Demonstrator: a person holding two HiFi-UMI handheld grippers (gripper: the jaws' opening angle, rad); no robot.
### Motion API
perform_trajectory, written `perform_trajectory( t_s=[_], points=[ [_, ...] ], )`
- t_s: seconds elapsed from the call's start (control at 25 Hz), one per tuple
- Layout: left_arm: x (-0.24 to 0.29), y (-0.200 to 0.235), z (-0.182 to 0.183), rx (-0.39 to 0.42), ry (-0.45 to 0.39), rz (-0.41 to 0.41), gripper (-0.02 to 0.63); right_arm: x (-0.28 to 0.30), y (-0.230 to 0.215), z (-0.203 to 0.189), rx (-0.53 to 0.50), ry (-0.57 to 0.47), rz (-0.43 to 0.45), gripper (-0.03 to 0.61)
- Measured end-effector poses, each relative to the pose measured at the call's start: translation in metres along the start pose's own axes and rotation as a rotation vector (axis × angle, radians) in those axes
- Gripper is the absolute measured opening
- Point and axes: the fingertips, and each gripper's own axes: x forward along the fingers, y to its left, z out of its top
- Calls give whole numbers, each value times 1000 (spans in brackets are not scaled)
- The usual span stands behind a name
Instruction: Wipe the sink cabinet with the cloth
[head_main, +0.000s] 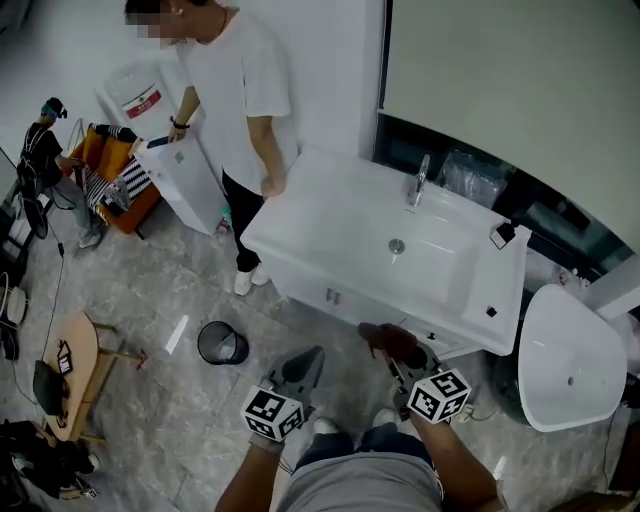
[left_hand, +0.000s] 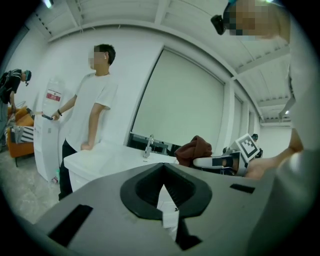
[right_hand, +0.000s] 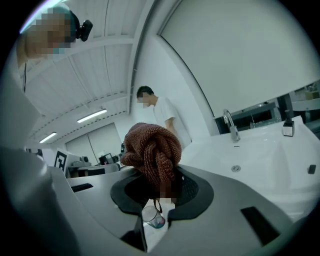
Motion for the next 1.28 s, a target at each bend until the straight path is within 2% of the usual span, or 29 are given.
perform_trajectory(
  t_s=[0.36,0.76,0.96,1.28],
  points=[
    [-8,-15,54,47,-95,25,9,-14,31,64,-67,-70,112,86],
    [-8,-33,87,69,-167,30,11,-23,48,87,-152,-111,176,86],
    [-6,-40,93,89,-172,26,11,-25,44,89,-178,-130,159,86],
    [-3,-51,90,88,-166,30,11,-34,37,89,-163,-142,137,86]
  ],
)
